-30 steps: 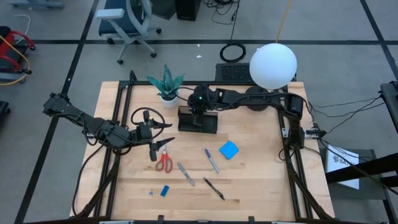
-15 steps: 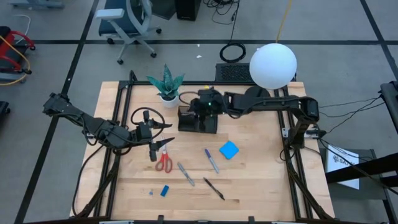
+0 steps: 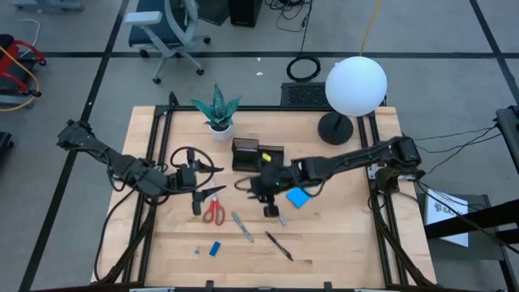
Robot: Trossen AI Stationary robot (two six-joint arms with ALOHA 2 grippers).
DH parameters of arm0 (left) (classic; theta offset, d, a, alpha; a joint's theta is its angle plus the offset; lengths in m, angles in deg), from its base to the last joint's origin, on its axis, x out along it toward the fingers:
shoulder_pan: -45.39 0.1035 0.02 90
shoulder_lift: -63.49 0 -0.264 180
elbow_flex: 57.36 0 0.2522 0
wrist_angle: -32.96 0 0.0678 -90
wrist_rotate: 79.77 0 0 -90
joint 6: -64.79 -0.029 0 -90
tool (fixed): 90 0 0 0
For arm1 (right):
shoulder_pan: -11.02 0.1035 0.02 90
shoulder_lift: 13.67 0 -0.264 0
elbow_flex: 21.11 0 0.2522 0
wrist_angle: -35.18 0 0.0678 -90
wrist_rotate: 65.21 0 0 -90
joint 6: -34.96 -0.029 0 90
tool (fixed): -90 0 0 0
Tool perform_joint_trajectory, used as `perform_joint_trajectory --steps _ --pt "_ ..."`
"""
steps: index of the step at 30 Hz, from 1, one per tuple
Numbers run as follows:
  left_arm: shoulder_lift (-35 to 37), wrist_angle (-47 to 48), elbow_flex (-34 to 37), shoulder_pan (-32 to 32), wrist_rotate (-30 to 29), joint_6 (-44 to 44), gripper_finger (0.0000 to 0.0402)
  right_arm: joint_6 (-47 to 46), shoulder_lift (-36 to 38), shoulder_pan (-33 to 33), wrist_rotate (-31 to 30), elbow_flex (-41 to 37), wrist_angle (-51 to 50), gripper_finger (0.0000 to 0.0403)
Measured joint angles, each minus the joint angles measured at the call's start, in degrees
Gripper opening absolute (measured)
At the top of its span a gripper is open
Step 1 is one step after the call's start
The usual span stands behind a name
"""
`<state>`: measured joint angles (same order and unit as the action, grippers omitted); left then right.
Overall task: Pick and place office supplies into organizer
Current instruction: Put the gray marker into the black desk organizer
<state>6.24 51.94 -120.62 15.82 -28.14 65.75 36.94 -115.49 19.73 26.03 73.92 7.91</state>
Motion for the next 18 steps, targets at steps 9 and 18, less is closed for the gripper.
perform_joint_trajectory --steps 9,18 --pt "0.0 5.7 0.0 -1.9 9.2 2.0 0.0234 3.7 1.5 2.8 -5.7 -0.4 -0.1 0.0075" --pt "-1.4 15.2 0.0 -2.8 11.9 5.7 0.0234 3.0 3.9 2.8 -7.2 -0.4 -6.0 0.0073"
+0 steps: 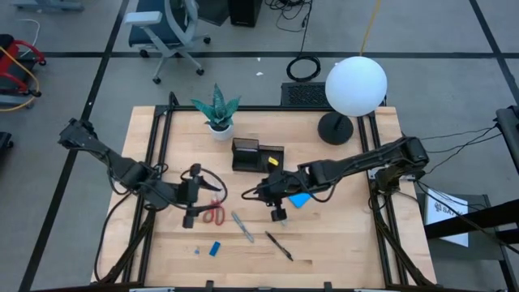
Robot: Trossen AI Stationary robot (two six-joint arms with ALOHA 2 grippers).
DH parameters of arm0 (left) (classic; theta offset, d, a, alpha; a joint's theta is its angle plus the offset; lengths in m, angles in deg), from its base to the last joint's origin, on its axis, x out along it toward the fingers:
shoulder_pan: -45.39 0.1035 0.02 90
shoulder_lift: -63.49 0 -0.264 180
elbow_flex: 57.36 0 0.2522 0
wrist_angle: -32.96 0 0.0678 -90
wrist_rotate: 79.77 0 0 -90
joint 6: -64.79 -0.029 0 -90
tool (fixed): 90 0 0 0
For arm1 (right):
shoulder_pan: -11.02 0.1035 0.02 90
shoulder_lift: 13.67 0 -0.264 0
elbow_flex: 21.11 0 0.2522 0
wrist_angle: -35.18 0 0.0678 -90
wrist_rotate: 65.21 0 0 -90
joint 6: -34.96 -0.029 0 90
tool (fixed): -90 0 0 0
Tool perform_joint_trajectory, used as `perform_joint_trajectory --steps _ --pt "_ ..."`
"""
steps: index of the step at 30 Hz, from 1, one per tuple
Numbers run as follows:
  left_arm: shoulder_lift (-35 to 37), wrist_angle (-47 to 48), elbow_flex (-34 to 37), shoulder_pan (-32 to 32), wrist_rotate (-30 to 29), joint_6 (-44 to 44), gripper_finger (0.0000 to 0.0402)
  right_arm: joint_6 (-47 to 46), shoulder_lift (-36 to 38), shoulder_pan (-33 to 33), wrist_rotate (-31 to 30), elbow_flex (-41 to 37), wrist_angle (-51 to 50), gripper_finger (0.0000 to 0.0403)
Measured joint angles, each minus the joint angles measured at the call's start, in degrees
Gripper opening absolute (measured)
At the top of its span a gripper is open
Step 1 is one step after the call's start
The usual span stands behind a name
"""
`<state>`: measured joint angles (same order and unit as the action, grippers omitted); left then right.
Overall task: Pick and place office supplies into organizer
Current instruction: Put the gray marker into the black desk organizer
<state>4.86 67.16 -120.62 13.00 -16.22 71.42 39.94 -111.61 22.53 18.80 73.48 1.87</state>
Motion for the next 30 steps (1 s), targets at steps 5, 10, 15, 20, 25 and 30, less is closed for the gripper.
perform_joint_trajectory --steps 5,10,15,20,25,30 --pt "-4.2 0.9 0.0 0.3 5.9 -1.2 0.0234 0.1 0.4 0.0 -4.8 0.0 -1.2 0.0073" --pt "-9.5 0.3 0.0 0.3 8.1 -5.5 0.0234 -1.2 0.4 0.0 -10.1 0.0 -3.8 0.0073" --pt "-12.2 0.4 0.0 1.7 6.9 -7.7 0.0234 -4.5 1.2 0.0 -13.9 0.0 -6.5 0.0073" --pt "-13.1 0.5 0.0 3.9 8.4 -7.1 0.0234 -8.7 3.9 -0.2 -14.8 -0.2 -10.3 0.0073" --pt "-15.0 0.2 0.0 5.5 9.1 -6.4 0.0234 -11.2 9.1 0.2 -16.9 -5.3 -9.7 0.0073" --pt "-18.7 -0.3 0.0 7.8 12.6 -6.5 0.0234 -11.4 15.9 -0.2 -18.2 -13.1 -3.0 0.0073"
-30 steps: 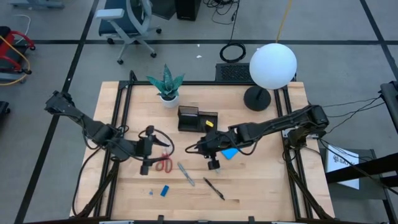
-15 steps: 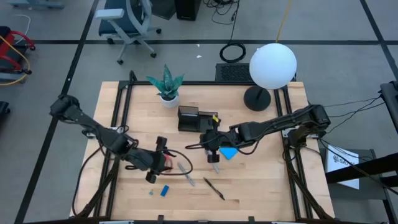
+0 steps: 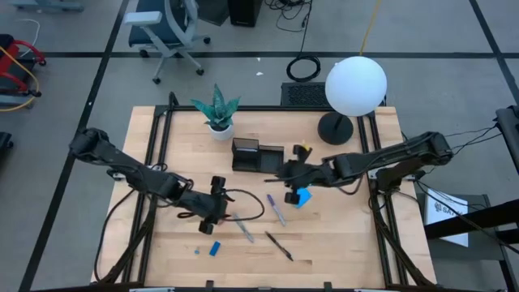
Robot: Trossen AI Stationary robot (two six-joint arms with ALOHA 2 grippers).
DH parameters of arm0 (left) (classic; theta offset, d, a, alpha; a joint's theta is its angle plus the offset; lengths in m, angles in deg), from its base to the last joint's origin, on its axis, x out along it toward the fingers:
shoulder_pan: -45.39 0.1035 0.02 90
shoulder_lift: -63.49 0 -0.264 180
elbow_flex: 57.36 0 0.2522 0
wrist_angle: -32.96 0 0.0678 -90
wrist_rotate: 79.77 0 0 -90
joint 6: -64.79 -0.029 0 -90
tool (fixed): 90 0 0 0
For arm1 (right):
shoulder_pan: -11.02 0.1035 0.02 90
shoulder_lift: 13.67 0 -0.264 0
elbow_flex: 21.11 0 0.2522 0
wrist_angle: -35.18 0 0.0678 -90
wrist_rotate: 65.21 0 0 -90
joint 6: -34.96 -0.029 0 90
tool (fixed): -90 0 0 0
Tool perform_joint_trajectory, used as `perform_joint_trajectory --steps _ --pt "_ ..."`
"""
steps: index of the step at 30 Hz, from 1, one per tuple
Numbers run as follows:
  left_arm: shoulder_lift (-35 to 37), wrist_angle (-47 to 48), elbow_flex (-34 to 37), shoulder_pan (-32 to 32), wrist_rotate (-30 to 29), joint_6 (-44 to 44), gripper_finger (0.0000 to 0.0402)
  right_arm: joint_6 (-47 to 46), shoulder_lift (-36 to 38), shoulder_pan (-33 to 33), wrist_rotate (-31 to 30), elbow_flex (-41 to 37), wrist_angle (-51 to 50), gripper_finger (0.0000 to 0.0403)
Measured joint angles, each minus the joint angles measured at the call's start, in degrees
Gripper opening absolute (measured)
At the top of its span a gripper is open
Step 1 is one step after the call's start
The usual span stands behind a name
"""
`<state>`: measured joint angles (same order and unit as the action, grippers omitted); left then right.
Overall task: Pick and place office supplies into organizer
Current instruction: Put the gray marker into the black desk organizer
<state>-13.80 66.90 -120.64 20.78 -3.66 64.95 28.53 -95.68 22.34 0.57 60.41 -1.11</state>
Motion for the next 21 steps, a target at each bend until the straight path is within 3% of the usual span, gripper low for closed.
perform_joint_trajectory --steps 6,11,21 --pt "-4.3 -0.8 -0.1 2.0 4.8 -1.4 0.0234 1.9 8.4 -0.1 0.3 -8.8 8.5 0.0073" --pt "-6.8 -0.8 -1.3 3.1 6.4 -1.4 0.0234 2.5 13.2 -0.1 0.6 -12.8 9.1 0.0073" --pt "-14.1 -0.9 -4.8 3.2 8.2 -3.2 0.0234 4.8 14.9 -0.4 11.3 -14.7 10.2 0.0073"
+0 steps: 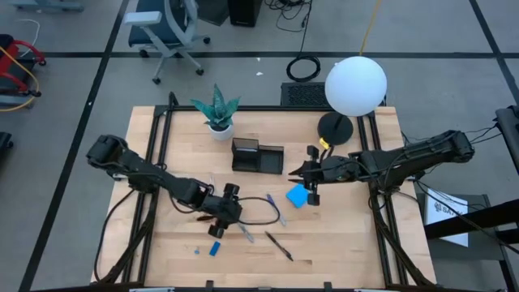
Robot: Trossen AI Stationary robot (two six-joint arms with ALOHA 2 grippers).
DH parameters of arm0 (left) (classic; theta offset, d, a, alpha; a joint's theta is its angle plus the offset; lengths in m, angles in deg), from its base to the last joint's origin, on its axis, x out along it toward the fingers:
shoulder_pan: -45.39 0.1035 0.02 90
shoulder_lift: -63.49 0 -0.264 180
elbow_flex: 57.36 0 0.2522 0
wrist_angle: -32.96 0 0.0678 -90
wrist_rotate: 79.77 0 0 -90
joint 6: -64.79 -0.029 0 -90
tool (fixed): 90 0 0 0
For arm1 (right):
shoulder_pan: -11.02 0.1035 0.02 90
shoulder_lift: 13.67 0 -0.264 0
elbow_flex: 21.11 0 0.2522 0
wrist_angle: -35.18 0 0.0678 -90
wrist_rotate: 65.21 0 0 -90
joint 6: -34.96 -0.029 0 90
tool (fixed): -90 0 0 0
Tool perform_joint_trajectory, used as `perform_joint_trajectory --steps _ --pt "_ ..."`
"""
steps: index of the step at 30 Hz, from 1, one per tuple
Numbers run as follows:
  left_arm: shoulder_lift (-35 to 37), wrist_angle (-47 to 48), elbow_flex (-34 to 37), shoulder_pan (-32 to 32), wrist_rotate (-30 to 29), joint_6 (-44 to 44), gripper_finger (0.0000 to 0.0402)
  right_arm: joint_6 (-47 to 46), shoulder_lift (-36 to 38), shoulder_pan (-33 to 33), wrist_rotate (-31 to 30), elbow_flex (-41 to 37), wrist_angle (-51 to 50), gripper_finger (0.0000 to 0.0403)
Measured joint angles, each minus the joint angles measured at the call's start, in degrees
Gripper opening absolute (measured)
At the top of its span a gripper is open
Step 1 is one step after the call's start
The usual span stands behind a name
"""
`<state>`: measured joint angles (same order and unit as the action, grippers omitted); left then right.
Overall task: Pick and place office supplies into organizer
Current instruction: Put the gray marker into the black desk organizer
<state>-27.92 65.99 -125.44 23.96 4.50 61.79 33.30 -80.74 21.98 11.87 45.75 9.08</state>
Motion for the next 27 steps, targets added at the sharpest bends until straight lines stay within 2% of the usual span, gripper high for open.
perform_joint_trajectory --steps 4,10,13,19,27 --pt "-4.2 0.2 -2.3 0.0 1.6 -0.4 0.0234 0.4 0.0 0.0 1.5 0.0 0.1 0.0073" --pt "-9.2 6.7 -5.2 0.2 2.9 -0.8 0.0217 0.6 0.0 0.0 1.4 0.0 0.1 0.0073" --pt "-9.8 9.4 -5.9 0.4 2.9 1.0 0.0192 0.6 0.0 0.0 1.5 0.0 0.1 0.0073" --pt "-9.7 9.0 -6.0 0.1 2.9 2.2 0.015 0.7 0.0 0.0 2.9 0.0 0.1 0.0073" --pt "-11.8 6.5 -4.3 -1.3 2.9 3.1 0.0141 0.8 0.0 0.0 3.0 0.0 0.1 0.0073"
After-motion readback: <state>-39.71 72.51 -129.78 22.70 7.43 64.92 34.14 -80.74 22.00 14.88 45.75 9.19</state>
